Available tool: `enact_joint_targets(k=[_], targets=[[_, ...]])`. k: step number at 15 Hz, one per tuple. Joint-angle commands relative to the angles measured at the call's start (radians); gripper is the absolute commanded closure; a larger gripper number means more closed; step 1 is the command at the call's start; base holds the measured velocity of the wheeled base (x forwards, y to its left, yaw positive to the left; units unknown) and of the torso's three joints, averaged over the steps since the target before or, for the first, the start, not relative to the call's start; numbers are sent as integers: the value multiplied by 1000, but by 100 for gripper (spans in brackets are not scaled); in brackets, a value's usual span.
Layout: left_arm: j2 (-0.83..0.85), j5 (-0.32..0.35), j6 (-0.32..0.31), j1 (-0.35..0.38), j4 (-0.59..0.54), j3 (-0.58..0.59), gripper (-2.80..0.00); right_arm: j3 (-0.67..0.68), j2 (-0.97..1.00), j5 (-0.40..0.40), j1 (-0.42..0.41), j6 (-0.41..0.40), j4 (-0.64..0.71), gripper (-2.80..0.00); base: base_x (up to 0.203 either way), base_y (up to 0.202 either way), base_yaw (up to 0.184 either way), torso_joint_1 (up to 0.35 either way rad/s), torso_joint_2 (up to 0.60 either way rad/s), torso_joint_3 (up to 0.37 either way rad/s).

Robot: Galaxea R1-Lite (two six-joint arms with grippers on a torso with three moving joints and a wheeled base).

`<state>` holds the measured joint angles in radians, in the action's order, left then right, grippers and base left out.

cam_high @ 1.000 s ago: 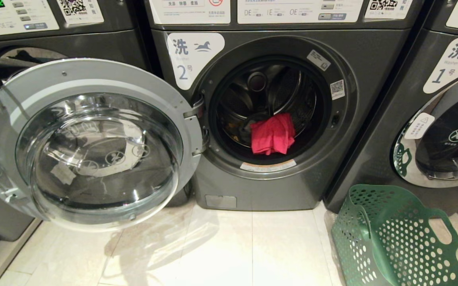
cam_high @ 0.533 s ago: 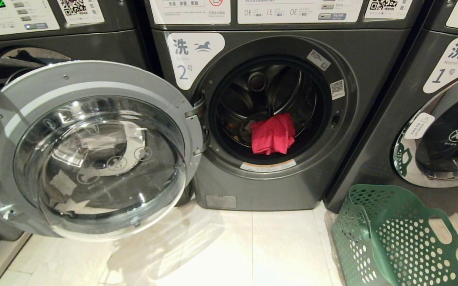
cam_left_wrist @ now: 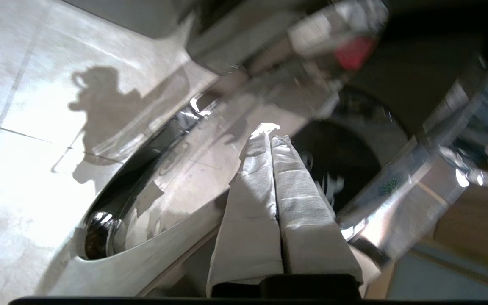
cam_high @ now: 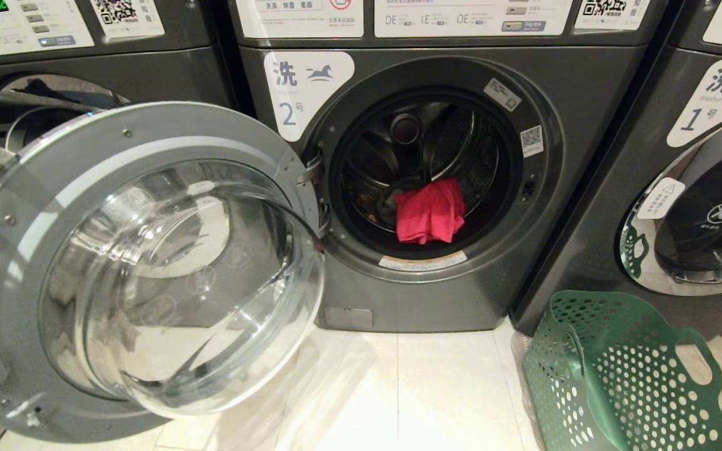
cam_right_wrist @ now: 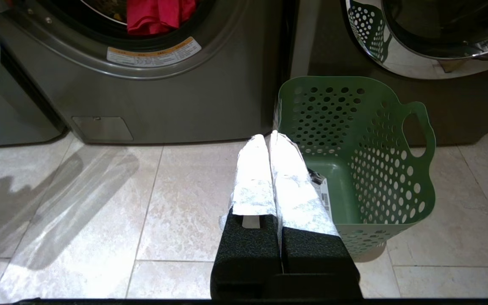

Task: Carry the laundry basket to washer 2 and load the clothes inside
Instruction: Close the washing machine door with the left hand

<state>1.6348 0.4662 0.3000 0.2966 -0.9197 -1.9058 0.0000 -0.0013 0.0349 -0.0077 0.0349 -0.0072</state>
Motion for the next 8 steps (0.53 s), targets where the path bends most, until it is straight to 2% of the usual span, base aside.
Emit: enact_joint_targets(k=[1, 4, 8], targets=[[-106, 2, 2, -55, -45, 29, 0, 0, 1, 0, 0, 0, 0, 0, 0, 0, 0, 0, 0, 0], [-216, 0, 2, -222, -104, 141, 0, 0, 1, 0, 0, 2, 0, 0, 0, 0, 0, 0, 0, 0], [-278, -6, 5, -529, -102, 281, 0, 0, 1, -1, 0, 2, 0, 0, 0, 0, 0, 0, 0, 0]])
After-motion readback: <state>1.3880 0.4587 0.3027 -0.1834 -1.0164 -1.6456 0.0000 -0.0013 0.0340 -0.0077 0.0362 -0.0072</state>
